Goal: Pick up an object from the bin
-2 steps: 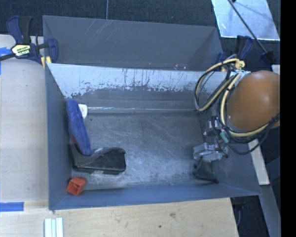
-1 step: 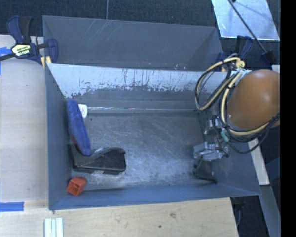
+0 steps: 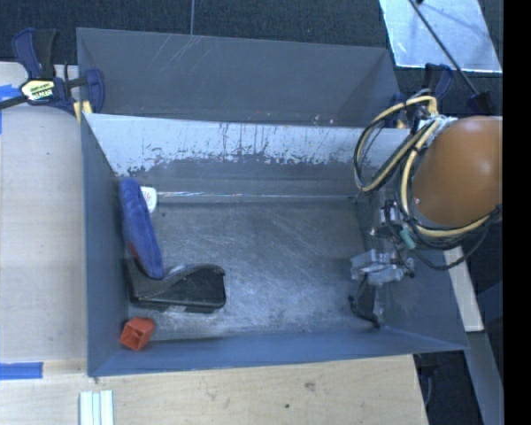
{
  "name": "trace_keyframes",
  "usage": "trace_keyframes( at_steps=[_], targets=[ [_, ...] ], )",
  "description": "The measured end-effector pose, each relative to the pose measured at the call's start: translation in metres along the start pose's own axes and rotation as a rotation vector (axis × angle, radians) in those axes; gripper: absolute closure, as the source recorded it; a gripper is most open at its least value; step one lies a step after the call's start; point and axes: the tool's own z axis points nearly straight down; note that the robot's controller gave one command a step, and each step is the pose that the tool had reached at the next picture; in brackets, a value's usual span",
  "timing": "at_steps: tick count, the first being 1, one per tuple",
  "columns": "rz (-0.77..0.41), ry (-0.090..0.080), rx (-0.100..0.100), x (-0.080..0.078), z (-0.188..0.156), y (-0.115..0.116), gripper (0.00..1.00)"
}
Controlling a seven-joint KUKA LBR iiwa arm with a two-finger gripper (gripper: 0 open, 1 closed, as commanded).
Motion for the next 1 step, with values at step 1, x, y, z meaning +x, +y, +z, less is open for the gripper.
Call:
trace_keyframes(
  at_steps=[1],
  targets=[
    [0.003,-0.001,0.001,-0.0002,-0.0043,-0.0011,1.00]
  ],
)
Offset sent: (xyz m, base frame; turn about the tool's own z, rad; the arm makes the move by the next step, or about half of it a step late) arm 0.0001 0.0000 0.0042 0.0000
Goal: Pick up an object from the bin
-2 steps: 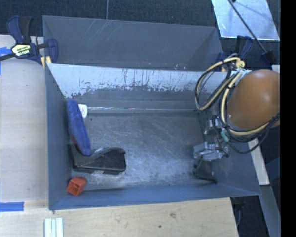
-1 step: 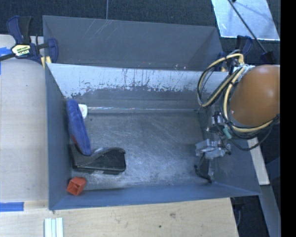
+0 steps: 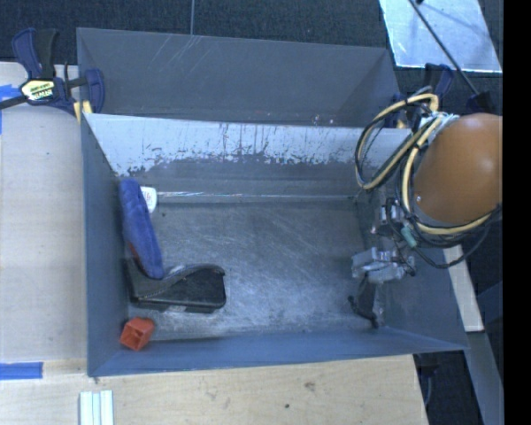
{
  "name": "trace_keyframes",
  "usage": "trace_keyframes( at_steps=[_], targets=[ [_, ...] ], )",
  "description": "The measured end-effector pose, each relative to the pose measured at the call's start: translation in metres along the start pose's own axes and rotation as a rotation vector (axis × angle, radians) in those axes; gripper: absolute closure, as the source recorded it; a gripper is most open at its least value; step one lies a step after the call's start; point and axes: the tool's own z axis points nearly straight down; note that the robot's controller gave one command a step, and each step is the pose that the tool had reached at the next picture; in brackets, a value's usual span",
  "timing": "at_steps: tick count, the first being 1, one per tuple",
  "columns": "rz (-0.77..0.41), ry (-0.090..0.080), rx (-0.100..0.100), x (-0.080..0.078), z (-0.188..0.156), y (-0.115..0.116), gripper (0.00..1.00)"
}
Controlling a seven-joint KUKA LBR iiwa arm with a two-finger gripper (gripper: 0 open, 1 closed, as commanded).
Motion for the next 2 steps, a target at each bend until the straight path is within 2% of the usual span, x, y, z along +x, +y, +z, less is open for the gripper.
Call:
trace_keyframes(
  at_steps=[2],
  targets=[
    [0.005,0.001,0.000,-0.002,-0.034,-0.003,1.00]
  ],
)
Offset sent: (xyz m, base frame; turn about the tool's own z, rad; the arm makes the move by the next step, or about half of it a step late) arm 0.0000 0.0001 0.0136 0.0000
